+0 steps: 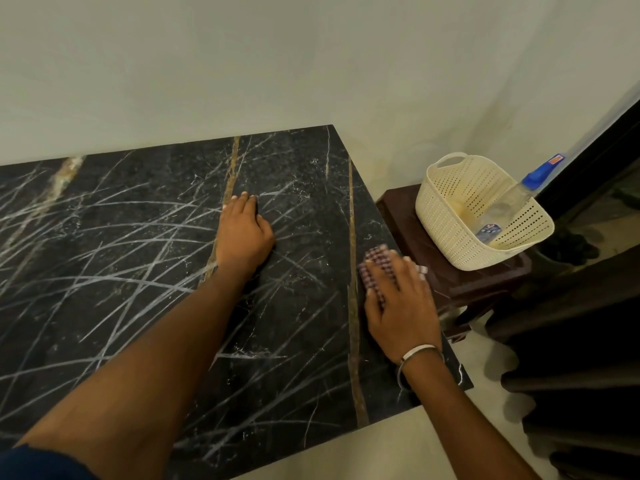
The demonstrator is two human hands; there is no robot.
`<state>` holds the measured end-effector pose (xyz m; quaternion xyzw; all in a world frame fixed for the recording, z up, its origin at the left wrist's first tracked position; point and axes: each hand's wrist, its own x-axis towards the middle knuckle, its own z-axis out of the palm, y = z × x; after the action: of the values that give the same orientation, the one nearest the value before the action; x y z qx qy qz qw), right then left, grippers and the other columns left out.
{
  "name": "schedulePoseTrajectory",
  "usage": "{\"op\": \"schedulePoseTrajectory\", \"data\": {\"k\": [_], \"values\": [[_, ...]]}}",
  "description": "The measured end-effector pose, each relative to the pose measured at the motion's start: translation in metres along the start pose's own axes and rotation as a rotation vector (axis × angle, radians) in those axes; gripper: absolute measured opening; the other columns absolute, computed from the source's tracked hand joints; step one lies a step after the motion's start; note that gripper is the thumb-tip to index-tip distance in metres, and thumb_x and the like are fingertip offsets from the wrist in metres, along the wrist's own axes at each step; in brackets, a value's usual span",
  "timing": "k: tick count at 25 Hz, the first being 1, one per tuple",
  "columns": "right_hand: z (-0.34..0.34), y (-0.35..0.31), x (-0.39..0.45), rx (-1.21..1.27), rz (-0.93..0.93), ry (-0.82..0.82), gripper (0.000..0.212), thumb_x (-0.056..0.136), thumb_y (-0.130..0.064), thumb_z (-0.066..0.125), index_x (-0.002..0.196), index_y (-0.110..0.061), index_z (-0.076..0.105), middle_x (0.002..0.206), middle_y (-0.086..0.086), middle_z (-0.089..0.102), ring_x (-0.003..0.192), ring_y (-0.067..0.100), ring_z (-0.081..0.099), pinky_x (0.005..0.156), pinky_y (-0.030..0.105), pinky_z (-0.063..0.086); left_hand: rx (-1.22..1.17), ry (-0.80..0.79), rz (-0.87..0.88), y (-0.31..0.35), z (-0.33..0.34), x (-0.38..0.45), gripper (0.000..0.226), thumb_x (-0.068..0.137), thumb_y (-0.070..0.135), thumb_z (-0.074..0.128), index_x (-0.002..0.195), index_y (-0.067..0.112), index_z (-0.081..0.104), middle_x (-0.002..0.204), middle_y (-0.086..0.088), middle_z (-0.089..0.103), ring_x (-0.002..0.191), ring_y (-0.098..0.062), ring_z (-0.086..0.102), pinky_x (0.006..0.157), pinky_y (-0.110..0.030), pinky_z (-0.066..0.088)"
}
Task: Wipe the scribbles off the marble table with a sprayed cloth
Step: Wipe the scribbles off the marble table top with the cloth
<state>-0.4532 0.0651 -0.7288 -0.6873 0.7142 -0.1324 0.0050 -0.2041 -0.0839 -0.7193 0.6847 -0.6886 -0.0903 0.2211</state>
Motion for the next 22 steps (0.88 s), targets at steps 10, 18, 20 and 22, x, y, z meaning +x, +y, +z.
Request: {"op": "schedulePoseTrajectory", "data": {"k": [10,18,20,22], "values": [[-0.006,-0.016,-0.030,0.010,-0.085,-0.040,0.051,0.094,-0.041,0.035,0.145,-0.034,0.031,0.157,0.002,0.024,0.145,0.026,0.021,0.117,0.047,0.023,-0.002,-0.028,-0.028,0.009,-0.006,-0.020,0.049,0.096,0.019,0.039,0.142,0.001,0.042,0.149,-0.017,0.041,0.139,-0.029,0.034,0.119,-0.044,0.022],[-0.008,-0.022,-0.047,-0.045,0.055,0.011,0.053,0.092,-0.042,0.037,0.144,-0.030,0.036,0.154,0.009,0.029,0.142,0.031,0.025,0.115,0.051,0.024,-0.073,-0.023,-0.033,0.017,-0.003,-0.083,0.049,0.098,0.018,0.037,0.146,0.004,0.036,0.154,-0.012,0.033,0.145,-0.025,0.024,0.121,-0.040,0.011],[-0.005,-0.038,-0.059,0.011,-0.049,0.005,0.051,0.094,-0.041,0.037,0.144,-0.031,0.035,0.155,0.007,0.029,0.143,0.029,0.024,0.116,0.050,0.023,-0.055,-0.009,-0.020,0.018,-0.003,-0.089,0.049,0.099,0.019,0.036,0.146,0.004,0.036,0.154,-0.013,0.033,0.145,-0.025,0.025,0.121,-0.041,0.012],[-0.007,-0.031,-0.058,0.045,-0.118,-0.007,0.050,0.094,-0.039,0.039,0.143,-0.030,0.037,0.155,0.005,0.030,0.143,0.027,0.025,0.116,0.048,0.023,-0.035,-0.006,-0.009,0.017,-0.003,-0.092,0.050,0.099,0.021,0.036,0.146,0.005,0.036,0.154,-0.012,0.033,0.144,-0.024,0.025,0.122,-0.040,0.012]]}}
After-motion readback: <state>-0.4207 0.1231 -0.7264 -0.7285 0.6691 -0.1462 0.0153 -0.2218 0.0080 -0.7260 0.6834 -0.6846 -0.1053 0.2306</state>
